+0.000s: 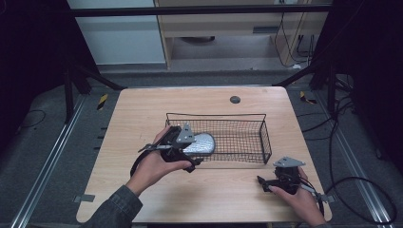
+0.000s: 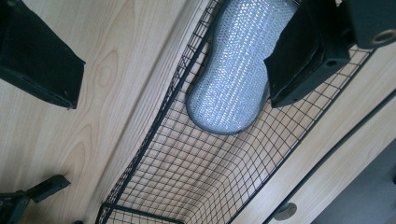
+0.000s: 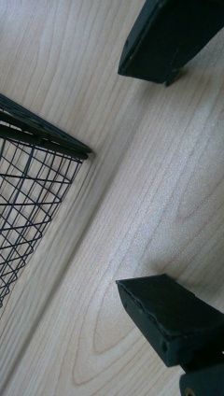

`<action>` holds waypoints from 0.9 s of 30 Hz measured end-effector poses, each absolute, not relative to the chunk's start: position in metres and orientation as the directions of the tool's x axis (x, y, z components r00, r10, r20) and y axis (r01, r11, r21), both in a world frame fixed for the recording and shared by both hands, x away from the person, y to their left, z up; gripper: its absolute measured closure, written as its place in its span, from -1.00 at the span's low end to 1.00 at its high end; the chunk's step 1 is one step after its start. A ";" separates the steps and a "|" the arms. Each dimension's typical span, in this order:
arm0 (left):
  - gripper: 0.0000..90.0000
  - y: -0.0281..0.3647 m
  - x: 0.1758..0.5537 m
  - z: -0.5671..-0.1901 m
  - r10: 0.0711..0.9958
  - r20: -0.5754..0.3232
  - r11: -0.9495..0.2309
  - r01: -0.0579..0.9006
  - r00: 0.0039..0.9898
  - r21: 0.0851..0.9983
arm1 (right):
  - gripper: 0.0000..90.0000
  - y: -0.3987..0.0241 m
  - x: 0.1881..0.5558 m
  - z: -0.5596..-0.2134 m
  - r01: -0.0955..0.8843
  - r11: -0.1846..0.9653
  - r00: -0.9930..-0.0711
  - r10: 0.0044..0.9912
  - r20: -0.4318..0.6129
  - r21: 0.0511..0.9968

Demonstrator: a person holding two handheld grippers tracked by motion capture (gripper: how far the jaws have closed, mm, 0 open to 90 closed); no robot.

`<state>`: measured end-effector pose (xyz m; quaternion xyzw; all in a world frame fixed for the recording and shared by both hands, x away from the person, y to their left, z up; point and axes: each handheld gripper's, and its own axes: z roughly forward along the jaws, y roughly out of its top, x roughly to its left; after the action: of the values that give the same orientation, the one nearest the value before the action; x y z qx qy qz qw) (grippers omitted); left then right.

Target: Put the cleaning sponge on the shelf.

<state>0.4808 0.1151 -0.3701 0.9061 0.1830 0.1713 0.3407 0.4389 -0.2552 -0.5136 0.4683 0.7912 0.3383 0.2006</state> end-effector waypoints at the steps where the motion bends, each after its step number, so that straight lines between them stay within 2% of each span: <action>1: -0.93 0.117 0.480 -0.371 0.452 0.183 -0.698 0.218 0.873 0.683 | -0.97 -0.255 0.439 -0.514 0.605 0.333 -0.481 0.877 -0.001 0.723; 27: -0.93 0.197 0.469 -0.387 0.611 0.133 -0.581 0.329 0.780 0.744 | -0.97 -0.255 0.438 -0.514 0.602 0.337 -0.485 0.874 -0.004 0.724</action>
<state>0.4694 0.1970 -0.3869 0.8684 0.2706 0.1913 0.3689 0.4377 -0.2552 -0.5136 0.4656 0.7926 0.3384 0.2013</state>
